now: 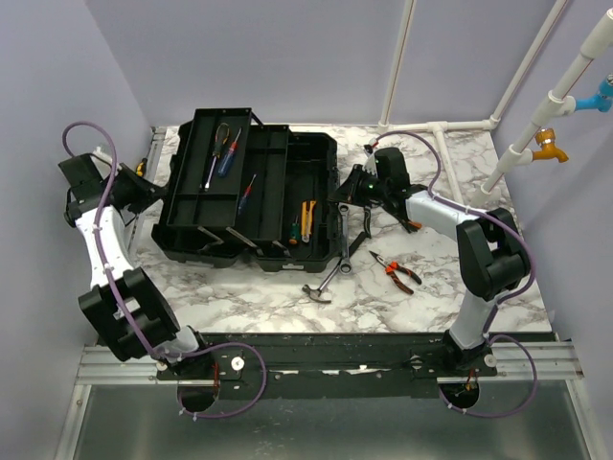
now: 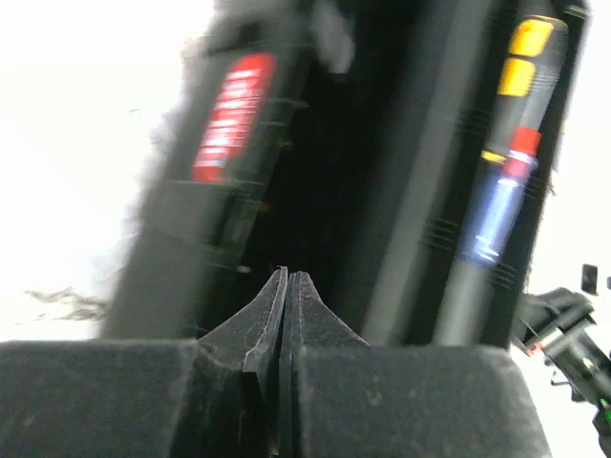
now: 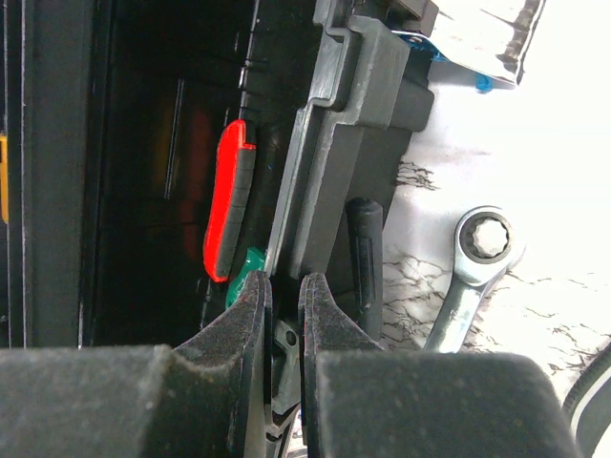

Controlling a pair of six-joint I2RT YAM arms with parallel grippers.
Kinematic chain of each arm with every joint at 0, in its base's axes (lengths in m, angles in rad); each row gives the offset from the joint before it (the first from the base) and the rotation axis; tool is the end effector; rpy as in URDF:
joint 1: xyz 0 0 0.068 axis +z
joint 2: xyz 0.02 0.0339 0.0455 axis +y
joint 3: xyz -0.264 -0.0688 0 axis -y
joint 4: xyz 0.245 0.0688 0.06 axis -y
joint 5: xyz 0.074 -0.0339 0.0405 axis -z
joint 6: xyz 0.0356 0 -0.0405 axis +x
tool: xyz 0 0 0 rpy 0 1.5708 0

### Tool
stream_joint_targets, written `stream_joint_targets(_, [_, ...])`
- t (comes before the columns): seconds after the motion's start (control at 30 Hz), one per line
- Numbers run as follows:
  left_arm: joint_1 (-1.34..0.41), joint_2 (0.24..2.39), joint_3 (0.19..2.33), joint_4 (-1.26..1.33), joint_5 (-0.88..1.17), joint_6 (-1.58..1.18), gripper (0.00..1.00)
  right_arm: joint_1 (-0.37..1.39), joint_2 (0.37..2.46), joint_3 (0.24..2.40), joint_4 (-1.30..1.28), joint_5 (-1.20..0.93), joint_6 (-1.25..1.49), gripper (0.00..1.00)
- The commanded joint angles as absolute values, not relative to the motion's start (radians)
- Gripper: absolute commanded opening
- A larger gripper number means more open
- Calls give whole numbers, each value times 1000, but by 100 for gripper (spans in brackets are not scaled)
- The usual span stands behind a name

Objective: Pack the tool kit

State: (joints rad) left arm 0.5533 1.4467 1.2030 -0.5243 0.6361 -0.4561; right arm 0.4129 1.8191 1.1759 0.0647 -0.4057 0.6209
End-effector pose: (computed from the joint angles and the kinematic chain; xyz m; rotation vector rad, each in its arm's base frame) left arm 0.2777 0.1467 0.3033 -0.8047 2.1006 -0.6867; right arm 0.3665 0.1759 0.2121 -0.0157 2.2804 1.0116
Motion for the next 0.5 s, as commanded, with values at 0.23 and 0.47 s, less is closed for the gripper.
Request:
stream_joint_targets(0.23, [372,1304,1279,-554,758,-543,0,432,1866,1169,59,-491,629,1])
stream_joint_targets(0.47, [516,1251,1277,-485,716,-596,19,431,1865,1166,61,-490,630,1])
